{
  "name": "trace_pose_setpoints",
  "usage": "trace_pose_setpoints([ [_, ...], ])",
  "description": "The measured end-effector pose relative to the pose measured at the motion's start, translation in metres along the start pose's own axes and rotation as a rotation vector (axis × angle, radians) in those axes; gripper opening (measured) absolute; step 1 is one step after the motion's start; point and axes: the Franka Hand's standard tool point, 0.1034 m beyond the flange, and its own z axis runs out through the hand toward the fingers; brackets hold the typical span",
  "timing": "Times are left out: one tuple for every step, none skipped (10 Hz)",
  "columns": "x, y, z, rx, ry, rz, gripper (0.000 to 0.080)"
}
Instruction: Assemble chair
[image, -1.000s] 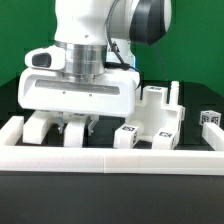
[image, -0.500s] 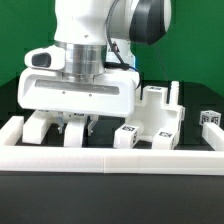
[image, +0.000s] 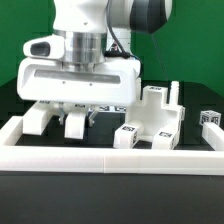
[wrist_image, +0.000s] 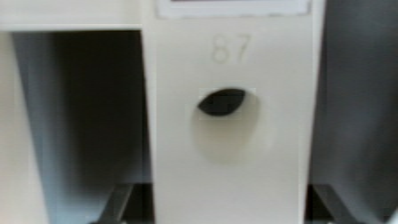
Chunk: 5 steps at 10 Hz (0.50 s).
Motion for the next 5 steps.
trace_pose_setpoints([
  [0.001, 0.001, -0.01, 0.009, 0.001, 0.004, 0.0288],
  [0.003, 0.001, -0.018, 0.016, 0.005, 0.007, 0.0288],
  [0.005, 0.0, -0.024, 0.02, 0.012, 0.009, 0.0288],
  [0.005, -0.004, -0.033, 0.035, 0.003, 0.02, 0.0288],
  [0.007, -0.009, -0.044, 0.047, 0.004, 0.033, 0.0288],
])
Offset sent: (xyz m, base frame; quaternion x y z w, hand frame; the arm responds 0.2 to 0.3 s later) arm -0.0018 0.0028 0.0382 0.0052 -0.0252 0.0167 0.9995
